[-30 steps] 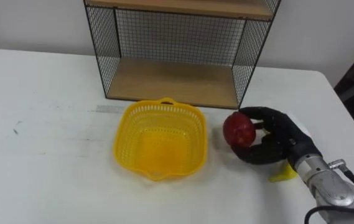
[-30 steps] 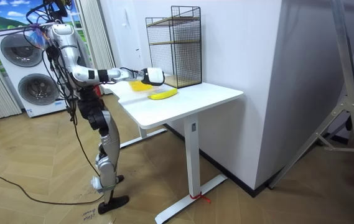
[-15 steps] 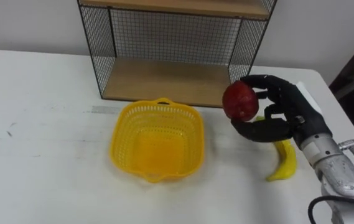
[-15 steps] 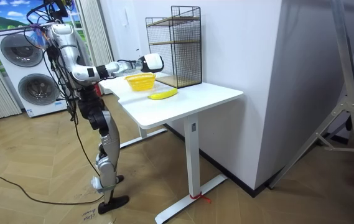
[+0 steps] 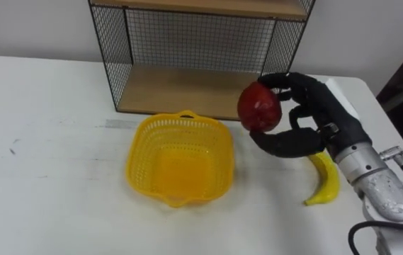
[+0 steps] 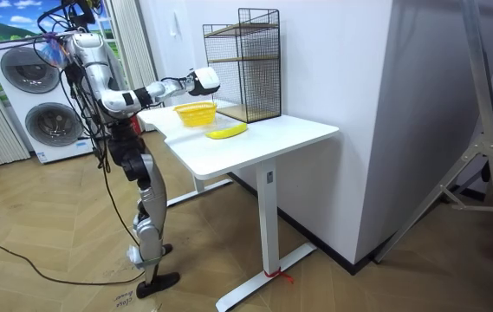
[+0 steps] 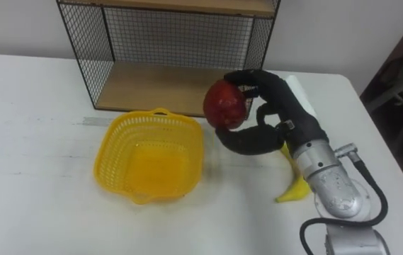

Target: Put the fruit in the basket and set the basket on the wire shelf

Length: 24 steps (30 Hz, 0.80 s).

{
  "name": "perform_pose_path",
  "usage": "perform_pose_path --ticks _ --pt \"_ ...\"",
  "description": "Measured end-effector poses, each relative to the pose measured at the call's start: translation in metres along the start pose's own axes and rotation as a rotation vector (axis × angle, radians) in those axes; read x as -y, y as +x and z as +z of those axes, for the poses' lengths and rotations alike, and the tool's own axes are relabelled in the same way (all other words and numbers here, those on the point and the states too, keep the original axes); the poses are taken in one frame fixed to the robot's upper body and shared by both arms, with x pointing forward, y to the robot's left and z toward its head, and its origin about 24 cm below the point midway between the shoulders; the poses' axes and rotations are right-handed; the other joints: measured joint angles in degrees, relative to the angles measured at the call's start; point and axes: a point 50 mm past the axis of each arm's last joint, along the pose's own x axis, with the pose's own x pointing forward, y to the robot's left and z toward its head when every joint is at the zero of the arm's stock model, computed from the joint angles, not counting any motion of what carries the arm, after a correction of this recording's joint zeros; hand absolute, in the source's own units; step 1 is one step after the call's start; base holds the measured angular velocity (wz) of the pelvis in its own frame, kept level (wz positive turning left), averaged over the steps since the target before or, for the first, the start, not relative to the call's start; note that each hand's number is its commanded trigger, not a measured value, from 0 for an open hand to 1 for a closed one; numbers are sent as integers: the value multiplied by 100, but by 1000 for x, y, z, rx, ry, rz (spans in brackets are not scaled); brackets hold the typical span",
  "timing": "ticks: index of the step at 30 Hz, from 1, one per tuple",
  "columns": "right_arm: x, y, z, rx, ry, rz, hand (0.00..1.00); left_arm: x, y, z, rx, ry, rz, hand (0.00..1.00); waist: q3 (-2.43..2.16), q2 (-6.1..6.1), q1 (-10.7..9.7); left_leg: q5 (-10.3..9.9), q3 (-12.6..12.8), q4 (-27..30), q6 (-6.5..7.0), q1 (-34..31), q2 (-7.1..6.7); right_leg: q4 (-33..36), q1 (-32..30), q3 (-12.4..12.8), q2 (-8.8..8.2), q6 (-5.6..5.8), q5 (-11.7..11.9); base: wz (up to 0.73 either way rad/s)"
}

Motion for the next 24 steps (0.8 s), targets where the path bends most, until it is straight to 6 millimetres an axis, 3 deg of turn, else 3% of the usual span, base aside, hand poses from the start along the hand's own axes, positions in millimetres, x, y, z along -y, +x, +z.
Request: perform_pose_path --ticks 5,11,17,18,19,24 --pt "-8 1 0 -6 12 56 100 1 0 2 2 18 -5 0 -14 -47 157 0 -16 10 2 -26 -2 7 -17 -19 -4 2 2 1" --pt "-9 1 0 -5 12 56 100 1 0 2 2 19 -12 0 1 -20 272 -1 -37 3 1 -129 2 10 -42 -41 3 -7 9 0" --pt "-13 7 5 20 15 74 100 3 1 3 0 34 -19 0 8 -10 294 0 -106 -2 2 -172 -13 9 -65 -78 2 -7 9 4" --pt "-14 8 7 26 14 79 64 3 1 3 0 34 -19 0 8 -10 294 0 -107 -4 1 -178 -12 8 -72 -78 3 -7 9 0" --pt "-15 10 9 36 14 88 0 3 1 3 0 35 -19 0 10 -8 294 1 -113 -3 0 -193 -12 5 -84 -79 4 -7 9 4" --pt "-22 12 11 44 12 110 0 3 1 6 6 35 -17 0 25 -3 367 8 -144 20 5 -194 -24 -12 -95 -114 -7 -7 9 3"
